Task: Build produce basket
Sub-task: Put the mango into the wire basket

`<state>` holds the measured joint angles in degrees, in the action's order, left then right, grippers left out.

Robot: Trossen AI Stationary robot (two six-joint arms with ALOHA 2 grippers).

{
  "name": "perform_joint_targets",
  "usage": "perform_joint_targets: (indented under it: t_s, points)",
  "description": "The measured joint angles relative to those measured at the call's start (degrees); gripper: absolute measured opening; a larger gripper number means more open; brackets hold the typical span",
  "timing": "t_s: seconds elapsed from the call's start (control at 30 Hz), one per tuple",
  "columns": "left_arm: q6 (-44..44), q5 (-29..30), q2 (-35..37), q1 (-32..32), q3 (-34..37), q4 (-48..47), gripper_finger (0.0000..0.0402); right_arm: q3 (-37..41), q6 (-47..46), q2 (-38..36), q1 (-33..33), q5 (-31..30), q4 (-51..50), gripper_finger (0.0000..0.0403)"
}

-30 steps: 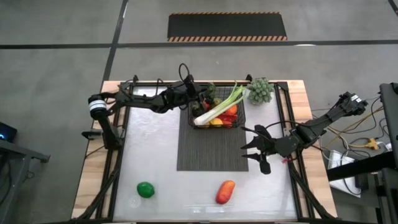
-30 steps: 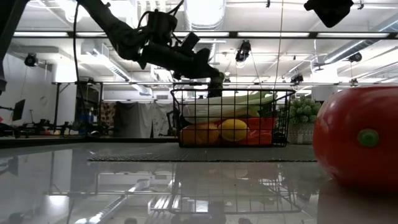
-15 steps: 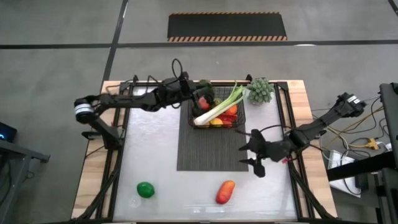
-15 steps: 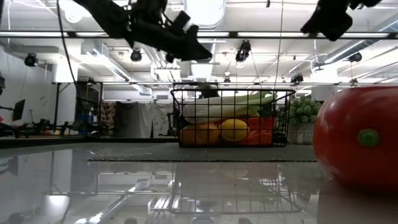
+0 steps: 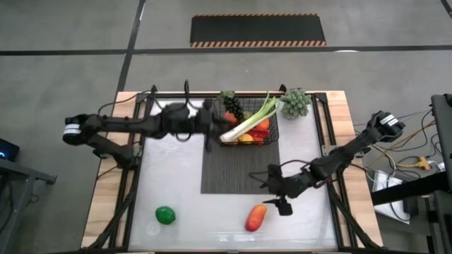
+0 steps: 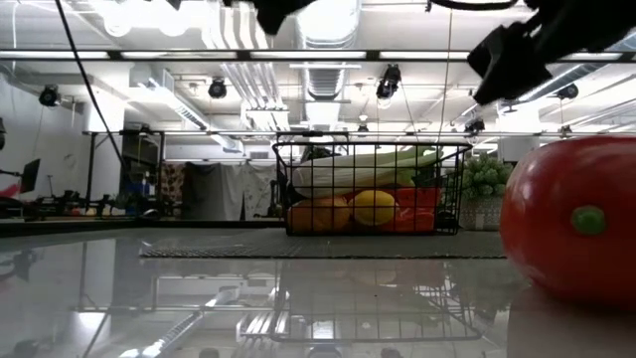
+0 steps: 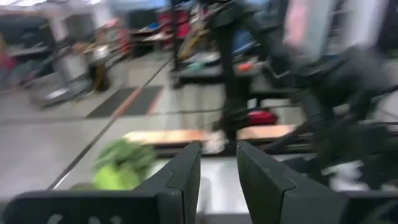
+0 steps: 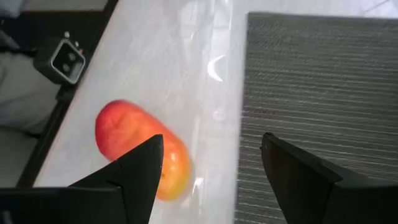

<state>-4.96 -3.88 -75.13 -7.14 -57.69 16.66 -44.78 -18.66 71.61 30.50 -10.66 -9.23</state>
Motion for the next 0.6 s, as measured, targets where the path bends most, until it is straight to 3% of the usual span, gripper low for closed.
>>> perform_joint_targets:
  t_s: [0.17, 0.3, 0.6]
  points:
    - [-0.3, 2.1, -0.2, 10.1, 0.0, 2.7, 0.0088, 0.0, 0.2, 4.7, 0.0, 2.8, 1.5, 0.0251]
    - [-0.4, 7.4, -0.3, 16.5, 0.0, 2.8, 0.0088, -0.2, 1.1, 7.8, 0.6, 4.1, 5.1, 0.0256]
    - [-2.0, 11.7, -0.3, 23.7, 0.0, 5.9, 0.0088, -8.4, 9.5, 15.0, 4.0, 8.2, 1.0, 0.0306]
